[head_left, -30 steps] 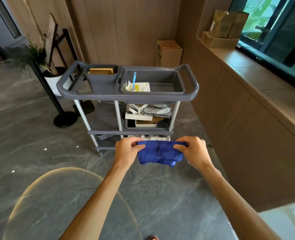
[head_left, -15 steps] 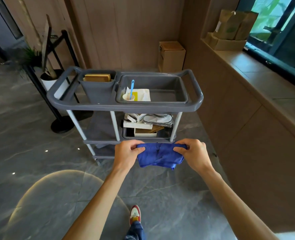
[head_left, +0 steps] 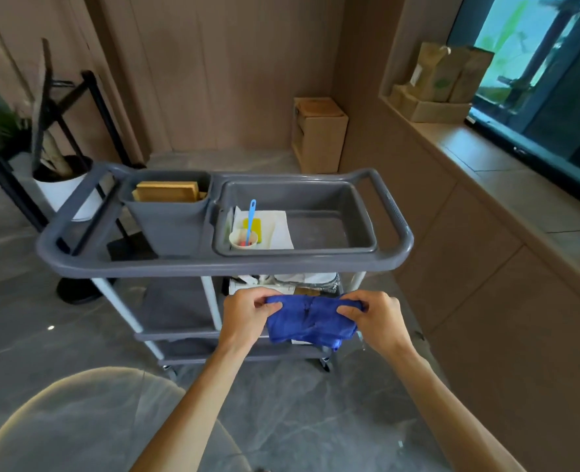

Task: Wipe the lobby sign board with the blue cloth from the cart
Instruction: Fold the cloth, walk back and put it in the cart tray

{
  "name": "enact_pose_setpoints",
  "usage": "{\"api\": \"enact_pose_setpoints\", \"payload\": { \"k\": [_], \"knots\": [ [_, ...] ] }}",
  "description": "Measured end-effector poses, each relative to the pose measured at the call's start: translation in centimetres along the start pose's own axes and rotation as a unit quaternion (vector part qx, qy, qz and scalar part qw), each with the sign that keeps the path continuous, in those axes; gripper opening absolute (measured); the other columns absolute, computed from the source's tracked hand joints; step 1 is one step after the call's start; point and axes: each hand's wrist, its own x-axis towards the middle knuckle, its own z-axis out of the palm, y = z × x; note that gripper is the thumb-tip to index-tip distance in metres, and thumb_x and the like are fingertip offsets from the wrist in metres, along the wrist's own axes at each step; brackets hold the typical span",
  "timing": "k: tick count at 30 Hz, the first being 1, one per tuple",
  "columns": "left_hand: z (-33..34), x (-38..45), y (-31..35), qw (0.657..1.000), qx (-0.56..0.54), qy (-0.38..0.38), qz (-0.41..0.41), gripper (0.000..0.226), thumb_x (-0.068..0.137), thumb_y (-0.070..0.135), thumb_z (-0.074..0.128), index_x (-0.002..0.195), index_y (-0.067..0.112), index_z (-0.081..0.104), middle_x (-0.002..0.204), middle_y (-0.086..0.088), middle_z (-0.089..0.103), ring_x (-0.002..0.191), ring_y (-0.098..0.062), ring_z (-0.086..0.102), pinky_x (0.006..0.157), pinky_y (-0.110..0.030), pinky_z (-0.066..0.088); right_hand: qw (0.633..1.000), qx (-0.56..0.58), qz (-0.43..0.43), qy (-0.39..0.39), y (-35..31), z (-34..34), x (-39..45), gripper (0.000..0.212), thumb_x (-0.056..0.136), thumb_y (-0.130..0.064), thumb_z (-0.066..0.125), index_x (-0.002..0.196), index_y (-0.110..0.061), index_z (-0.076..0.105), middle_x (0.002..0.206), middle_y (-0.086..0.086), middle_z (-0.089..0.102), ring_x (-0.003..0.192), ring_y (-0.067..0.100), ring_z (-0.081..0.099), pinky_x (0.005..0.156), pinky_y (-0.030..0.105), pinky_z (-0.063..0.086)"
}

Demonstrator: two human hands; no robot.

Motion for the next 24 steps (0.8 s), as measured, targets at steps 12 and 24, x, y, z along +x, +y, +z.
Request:
{"api": "enact_pose_setpoints", "payload": {
  "k": [12,24],
  "knots": [
    [1.2,11.8,-2.1,0.999,-0.016,-0.035,-0.011,0.021,0.080,0.004,0.075,0.087,0.023,0.080,0.076,0.018,0.074,0.077,0.004,0.068,0.066,-0.007,0.047,0.999,0.003,0.041,0.001,0.8,2.6,10.8,0.017,0.081,-0.009,0.077,0.086,-0.025,0.081,0.069,-0.030,0.069,0.075,-0.009,0.064,0.064,0.003,0.043],
    [6.9,24.5,-1.2,0.998,-0.043,-0.029,-0.020,0.018,0.083,-0.004,0.072,0.090,0.011,0.079,0.077,0.017,0.071,0.075,0.006,0.066,0.069,-0.005,0.046,0.998,0.039,0.047,-0.033,5.2,1.8,25.0,0.022,0.085,-0.009,0.076,0.085,-0.031,0.079,0.074,-0.024,0.073,0.077,-0.009,0.066,0.062,0.004,0.046]
  ]
}}
